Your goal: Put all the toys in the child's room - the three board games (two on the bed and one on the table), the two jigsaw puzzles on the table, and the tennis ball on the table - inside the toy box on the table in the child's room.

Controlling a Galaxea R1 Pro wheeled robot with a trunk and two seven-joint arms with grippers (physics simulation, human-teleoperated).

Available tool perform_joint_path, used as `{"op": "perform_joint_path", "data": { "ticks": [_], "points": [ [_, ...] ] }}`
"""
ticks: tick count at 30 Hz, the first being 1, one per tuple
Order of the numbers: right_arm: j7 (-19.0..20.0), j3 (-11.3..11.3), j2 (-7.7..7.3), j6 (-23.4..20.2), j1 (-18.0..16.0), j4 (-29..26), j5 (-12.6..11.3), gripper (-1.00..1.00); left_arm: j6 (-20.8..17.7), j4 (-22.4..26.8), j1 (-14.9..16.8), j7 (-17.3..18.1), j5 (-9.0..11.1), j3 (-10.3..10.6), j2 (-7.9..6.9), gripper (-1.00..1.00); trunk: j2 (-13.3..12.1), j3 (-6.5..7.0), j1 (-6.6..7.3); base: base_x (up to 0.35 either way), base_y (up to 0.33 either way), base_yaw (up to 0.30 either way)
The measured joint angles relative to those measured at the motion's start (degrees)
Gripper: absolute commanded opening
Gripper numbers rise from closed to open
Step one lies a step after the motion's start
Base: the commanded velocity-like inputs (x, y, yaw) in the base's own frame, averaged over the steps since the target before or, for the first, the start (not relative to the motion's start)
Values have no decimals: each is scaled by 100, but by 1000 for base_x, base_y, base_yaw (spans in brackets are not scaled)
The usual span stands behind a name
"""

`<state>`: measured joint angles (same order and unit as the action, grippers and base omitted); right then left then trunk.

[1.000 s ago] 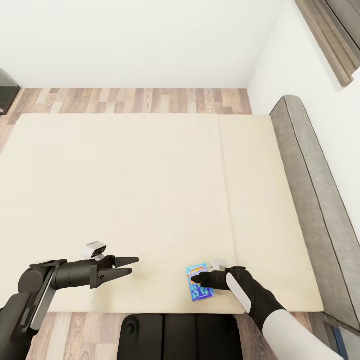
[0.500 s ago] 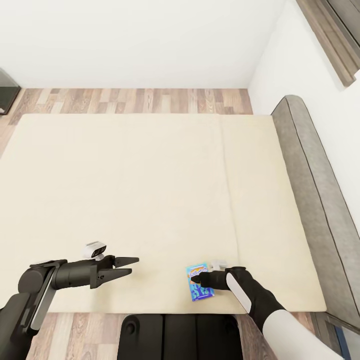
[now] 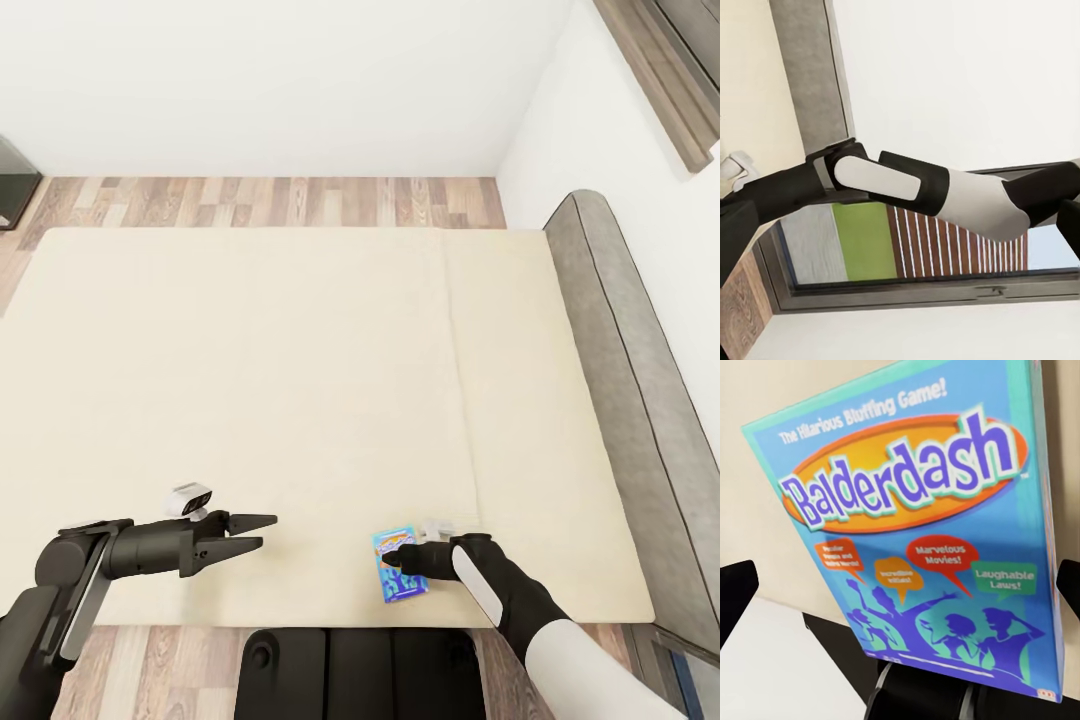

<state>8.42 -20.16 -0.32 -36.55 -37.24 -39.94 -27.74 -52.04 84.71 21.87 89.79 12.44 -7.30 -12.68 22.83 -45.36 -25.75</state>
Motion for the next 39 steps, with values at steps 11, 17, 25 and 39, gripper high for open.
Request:
{"op": "perform_joint_path", "data": {
  "ticks": [11, 17, 25, 39],
  "points": [
    [0, 8, 0, -12, 0, 0, -6, 100, 0, 0, 0, 0, -2, 0, -5, 100, 0, 0, 0, 0, 0, 0],
    [2, 20, -4, -17, 0, -2, -13, 100, 0, 0, 0, 0, -2, 0, -5, 100, 0, 0, 0, 0, 0, 0],
    [0, 21, -2, -28, 0, 0, -45, 100, 0, -4, 0, 0, 1, 0, -20, 100, 0, 0, 0, 0, 0, 0],
    [-9, 54, -5, -107, -181, 0, -91, 100, 0, -17, 0, 0, 6, 0, -93, 100, 0, -66, 0, 0, 0, 0]
  ]
}}
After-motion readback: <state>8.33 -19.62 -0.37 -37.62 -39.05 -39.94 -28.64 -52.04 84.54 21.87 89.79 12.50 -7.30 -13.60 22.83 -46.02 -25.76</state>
